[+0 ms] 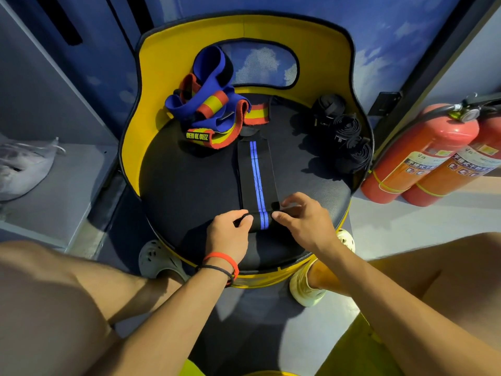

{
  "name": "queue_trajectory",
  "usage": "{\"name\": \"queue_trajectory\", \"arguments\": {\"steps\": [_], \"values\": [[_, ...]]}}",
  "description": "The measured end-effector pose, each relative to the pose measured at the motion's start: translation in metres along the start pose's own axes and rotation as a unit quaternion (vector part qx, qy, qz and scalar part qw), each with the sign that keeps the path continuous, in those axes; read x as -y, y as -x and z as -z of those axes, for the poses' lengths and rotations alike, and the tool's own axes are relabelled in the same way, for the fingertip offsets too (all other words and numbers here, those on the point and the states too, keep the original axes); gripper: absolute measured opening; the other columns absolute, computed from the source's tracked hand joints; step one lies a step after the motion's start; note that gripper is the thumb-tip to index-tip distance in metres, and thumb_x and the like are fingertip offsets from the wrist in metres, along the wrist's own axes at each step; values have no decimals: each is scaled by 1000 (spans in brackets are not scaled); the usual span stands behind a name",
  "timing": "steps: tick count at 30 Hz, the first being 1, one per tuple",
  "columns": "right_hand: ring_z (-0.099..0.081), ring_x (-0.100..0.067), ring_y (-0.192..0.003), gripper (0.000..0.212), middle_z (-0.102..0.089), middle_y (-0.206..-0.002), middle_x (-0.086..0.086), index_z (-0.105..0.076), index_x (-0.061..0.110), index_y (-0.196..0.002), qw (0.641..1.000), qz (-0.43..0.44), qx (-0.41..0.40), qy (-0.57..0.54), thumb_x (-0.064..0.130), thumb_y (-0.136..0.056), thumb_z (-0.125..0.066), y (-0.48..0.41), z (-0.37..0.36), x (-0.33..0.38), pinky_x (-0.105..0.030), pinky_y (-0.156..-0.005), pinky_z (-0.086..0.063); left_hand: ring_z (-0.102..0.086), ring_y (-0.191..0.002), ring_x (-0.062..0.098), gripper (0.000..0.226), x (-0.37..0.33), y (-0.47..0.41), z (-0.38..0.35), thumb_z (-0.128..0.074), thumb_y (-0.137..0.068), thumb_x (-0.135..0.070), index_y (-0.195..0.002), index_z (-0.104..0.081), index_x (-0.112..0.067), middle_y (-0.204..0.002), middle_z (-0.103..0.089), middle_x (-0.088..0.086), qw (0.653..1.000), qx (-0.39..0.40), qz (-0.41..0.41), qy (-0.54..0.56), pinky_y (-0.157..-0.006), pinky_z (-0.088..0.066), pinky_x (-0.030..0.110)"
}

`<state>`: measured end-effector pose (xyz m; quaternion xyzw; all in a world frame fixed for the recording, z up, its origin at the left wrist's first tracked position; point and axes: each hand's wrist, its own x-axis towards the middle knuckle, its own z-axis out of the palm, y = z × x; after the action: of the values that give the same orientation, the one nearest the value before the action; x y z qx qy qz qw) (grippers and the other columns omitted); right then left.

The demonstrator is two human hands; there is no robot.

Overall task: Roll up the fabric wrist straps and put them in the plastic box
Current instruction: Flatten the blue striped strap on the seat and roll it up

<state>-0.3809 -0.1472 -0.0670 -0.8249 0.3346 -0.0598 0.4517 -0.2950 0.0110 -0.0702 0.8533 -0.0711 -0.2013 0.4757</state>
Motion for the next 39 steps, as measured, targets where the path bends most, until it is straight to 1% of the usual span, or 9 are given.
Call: {"name": "queue_trajectory", "arguments": {"steps": [8,13,15,20,25,28,32,35,39], "values": [[-64,-20,-78,26,-69,-77,7,-70,19,-91,992,84,-64,64,44,-96,-66,2,-12,-5,-34,-70,-51,-71,-68,22,21,-1,-15,7,-71,-91,-35,-84,-79,-17,-68,-71,2,999,19,-9,-27,-74,-61,43],[-59,-27,-96,26,-67,-102,-7,-71,14,-113,975,149,-72,148,32,-102,-56,4,-27,-9,-35,-82,-48,-69,-55,18,29,-3,-25,7,-75,-87,-41,-73,-72,-16,-55,-67,0,999,7,2,-37,-69,-61,40],[-55,-25,-95,23,-64,-102,-4,-63,15,-121,976,151,-80,138,27,-102,-58,7,-31,-6,-34,-77,-43,-68,-54,14,28,-3,-28,7,-76,-84,-45,-76,-67,-19,-60,-68,-1,999,-7,0,-36,-67,-61,40],[-47,-16,-77,6,-53,-85,10,-61,18,-99,975,165,-91,120,23,-98,-63,1,-28,0,-28,-66,-32,-58,-80,18,28,-6,-39,0,-77,-83,-41,-73,-59,-22,-84,-58,-3,989,-67,-82,-105,-64,-48,31],[-58,-20,-103,46,-66,-115,1,-63,19,-125,971,164,18,174,28,-84,-79,-4,-18,-3,-29,-87,-46,-60,-72,20,28,1,-43,-3,-77,-85,-36,-67,-63,-20,-74,-62,-1,990,-62,-99,-75,-59,-46,29],[-59,-21,-111,51,-65,-123,-1,-66,18,-132,971,170,34,164,25,-84,-80,-9,-10,-4,-26,-96,-46,-57,-69,19,33,1,-33,-1,-67,-93,-39,-69,-62,-17,-71,-58,-3,991,-67,-101,-63,-57,-38,23],[-52,-16,-103,53,-52,-117,-2,-67,17,-132,975,159,52,149,35,-84,-81,-13,-8,-7,-25,-92,-45,-62,-89,14,24,2,-15,5,-71,-87,-42,-97,-71,-20,-97,-65,-6,991,-17,-100,-86,-77,-51,28],[-57,-19,-96,52,-59,-108,-5,-71,19,-127,971,160,82,160,44,-83,-80,-10,-4,-5,-33,-87,-50,-61,-104,15,40,6,-7,14,-74,-83,-40,-119,-67,-24,-114,-63,-7,981,23,-107,-161,-90,-53,35],[-62,-14,-92,47,-69,-104,3,-72,26,-119,977,143,91,130,50,-80,-80,-5,0,-7,-20,-81,-50,-63,-97,16,35,7,-1,25,-76,-81,-45,-111,-69,-28,-102,-62,-6,977,30,-95,-186,-82,-55,36]]}}
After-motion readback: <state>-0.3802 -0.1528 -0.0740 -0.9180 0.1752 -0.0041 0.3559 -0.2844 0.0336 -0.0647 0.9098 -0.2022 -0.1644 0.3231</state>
